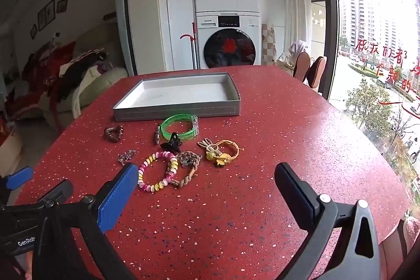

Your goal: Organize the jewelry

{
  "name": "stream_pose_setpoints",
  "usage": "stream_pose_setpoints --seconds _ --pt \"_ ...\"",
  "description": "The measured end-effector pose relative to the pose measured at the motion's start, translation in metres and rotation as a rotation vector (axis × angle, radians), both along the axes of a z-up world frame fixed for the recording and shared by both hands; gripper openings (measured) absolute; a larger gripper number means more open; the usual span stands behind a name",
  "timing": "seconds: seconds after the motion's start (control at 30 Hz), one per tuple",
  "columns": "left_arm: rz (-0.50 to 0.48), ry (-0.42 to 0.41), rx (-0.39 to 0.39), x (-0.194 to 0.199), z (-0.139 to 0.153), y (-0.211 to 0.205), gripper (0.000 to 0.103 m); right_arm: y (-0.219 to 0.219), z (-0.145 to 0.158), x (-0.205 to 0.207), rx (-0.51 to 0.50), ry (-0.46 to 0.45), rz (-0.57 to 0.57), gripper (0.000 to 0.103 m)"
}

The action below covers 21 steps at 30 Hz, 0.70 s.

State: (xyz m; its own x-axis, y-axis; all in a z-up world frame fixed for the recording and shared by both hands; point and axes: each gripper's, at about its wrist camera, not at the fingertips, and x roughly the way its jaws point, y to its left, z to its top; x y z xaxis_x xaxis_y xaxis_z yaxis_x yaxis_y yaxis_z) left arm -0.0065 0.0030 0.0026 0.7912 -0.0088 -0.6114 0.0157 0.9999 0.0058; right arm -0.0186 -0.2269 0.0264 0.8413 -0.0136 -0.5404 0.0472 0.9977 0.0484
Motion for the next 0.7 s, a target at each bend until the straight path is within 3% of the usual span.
stream_pose_setpoints --seconds 0.7 --pt "-0.011 0.001 0.005 -0.0006 -0.0015 -0.0048 0.103 -0.0058 0.0005 -0.0031 0.015 -0.013 -0.014 0.103"
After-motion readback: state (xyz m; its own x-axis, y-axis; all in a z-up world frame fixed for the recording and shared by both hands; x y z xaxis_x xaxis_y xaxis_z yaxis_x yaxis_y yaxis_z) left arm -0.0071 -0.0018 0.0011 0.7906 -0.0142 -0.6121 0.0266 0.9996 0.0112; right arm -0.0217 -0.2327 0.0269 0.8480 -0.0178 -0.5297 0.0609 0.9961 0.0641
